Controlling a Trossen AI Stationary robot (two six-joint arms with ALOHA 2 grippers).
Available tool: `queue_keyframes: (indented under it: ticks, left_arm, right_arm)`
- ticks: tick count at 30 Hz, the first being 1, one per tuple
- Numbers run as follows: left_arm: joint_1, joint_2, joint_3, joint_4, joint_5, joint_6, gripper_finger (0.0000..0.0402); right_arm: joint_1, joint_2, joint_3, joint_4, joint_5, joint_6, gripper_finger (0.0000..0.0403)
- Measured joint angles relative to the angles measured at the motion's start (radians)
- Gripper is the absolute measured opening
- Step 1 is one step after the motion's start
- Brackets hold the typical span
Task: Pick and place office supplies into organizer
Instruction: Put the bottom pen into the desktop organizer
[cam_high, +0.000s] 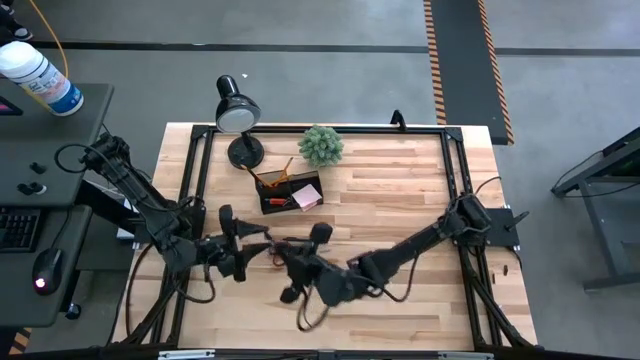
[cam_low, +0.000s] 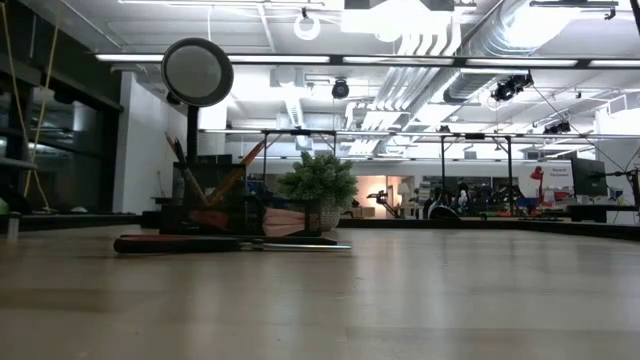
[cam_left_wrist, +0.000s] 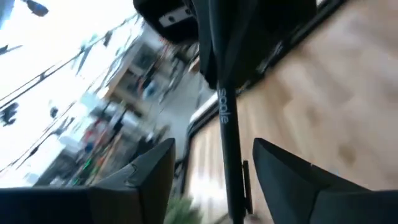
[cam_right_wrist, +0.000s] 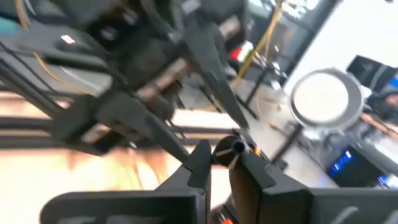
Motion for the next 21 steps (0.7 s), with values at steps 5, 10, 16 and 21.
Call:
queue_keyframes:
  ticks: [5,10,16,21]
  left_arm:
    - [-0.066,-0.001,0.0,-0.201,-0.201,-0.152,0.0217]
    - [-0.199,-0.006,0.0,-0.372,-0.407,-0.327,0.0212]
    - [-0.307,-0.007,0.0,-0.377,-0.47,-0.303,0.0192]
    - [-0.343,-0.007,0.0,-0.402,-0.47,-0.301,0.0181]
  right_arm:
    - [-0.066,-0.005,0.0,-0.144,-0.005,0.111,0.0028]
    - [-0.147,-0.041,0.0,-0.25,-0.079,0.222,0.0028]
    - [-0.318,-0.05,0.0,-0.293,-0.344,0.346,0.0028]
    - [-0.473,-0.05,0.0,-0.338,-0.556,0.45,0.0028]
